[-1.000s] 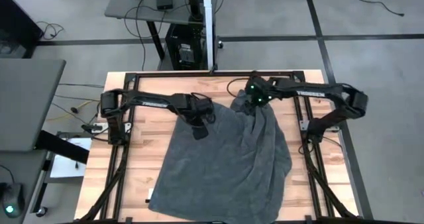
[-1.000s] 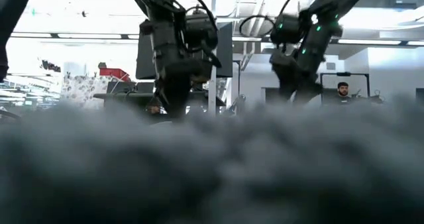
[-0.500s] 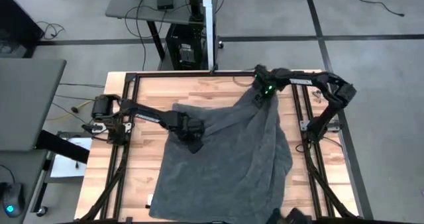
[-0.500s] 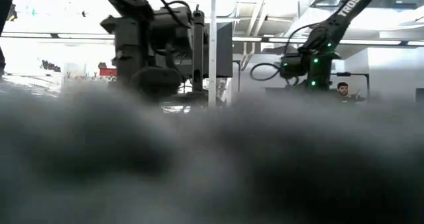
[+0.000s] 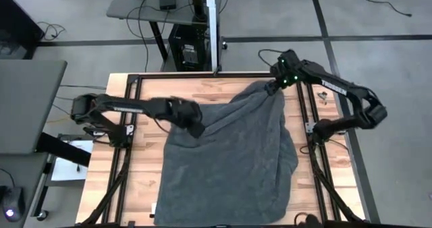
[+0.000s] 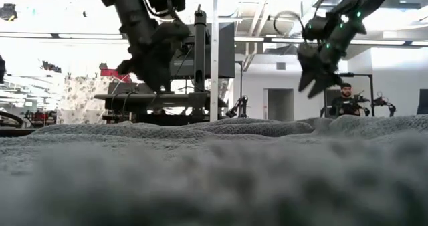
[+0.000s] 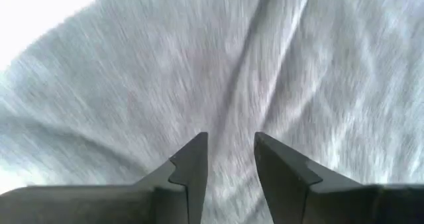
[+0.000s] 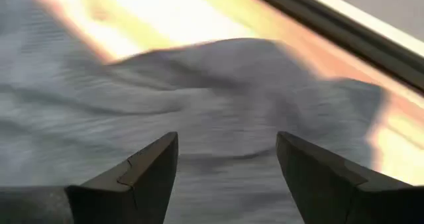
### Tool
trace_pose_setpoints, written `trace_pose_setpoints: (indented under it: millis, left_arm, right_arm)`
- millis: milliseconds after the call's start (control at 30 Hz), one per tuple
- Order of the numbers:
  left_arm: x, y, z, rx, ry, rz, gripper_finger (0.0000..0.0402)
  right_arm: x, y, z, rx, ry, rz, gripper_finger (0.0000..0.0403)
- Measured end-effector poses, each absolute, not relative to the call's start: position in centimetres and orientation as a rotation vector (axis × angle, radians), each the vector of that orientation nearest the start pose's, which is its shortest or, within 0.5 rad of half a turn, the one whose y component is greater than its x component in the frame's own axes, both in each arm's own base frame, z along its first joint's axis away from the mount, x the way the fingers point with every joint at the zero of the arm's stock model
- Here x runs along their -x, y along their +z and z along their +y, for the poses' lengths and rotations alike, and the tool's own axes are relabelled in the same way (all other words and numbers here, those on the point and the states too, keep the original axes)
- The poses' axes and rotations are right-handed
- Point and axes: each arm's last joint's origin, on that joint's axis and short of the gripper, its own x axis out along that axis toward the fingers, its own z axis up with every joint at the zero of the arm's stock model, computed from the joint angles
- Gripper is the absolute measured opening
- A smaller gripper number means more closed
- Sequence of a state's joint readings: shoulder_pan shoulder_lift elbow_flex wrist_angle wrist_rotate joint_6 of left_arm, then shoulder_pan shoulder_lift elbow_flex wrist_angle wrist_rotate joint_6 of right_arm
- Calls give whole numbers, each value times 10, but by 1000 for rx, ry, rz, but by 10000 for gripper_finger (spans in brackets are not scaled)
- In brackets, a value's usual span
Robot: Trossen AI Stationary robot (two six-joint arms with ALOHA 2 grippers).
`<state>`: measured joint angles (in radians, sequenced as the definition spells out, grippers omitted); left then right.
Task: Roll towel
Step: Fold the black towel
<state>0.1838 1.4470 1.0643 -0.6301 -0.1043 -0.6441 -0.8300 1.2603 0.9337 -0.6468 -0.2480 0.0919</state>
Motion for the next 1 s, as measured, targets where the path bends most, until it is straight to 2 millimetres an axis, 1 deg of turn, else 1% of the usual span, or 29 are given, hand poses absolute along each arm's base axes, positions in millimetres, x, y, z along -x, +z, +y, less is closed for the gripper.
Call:
trace_pose_setpoints:
  millis: [67, 133, 200, 267, 400, 500, 633, 800, 900, 1000]
  left_arm:
    - [-278, 259, 71, 606, 585, 836, 107]
    - [-274, 258, 86, 582, 575, 854, 107]
    - [-274, 248, 99, 554, 570, 902, 107]
    - [-274, 237, 110, 533, 567, 949, 107]
    - [-278, 218, 127, 438, 543, 1030, 107]
    - [-278, 209, 137, 353, 494, 1075, 107]
    - [-277, 196, 152, 291, 357, 1120, 107]
    - [-274, 174, 167, 303, 178, 1161, 116]
    - [-274, 160, 174, 268, 138, 1197, 133]
    - [-276, 153, 179, 245, 132, 1191, 153]
  right_arm:
    - [-180, 259, -160, -577, -523, 815, 248]
    - [-190, 263, -142, -575, -464, 813, 248]
    - [-201, 261, -123, -596, -407, 824, 248]
    - [-210, 255, -104, -624, -370, 860, 248]
    - [-223, 238, -68, -602, -382, 902, 248]
    - [-229, 226, -48, -609, -379, 885, 248]
    - [-233, 221, -33, -663, -360, 842, 248]
    - [-237, 223, -26, -712, -351, 811, 248]
    - [-237, 223, -24, -735, -355, 810, 248]
    - [-237, 223, -22, -752, -360, 811, 248]
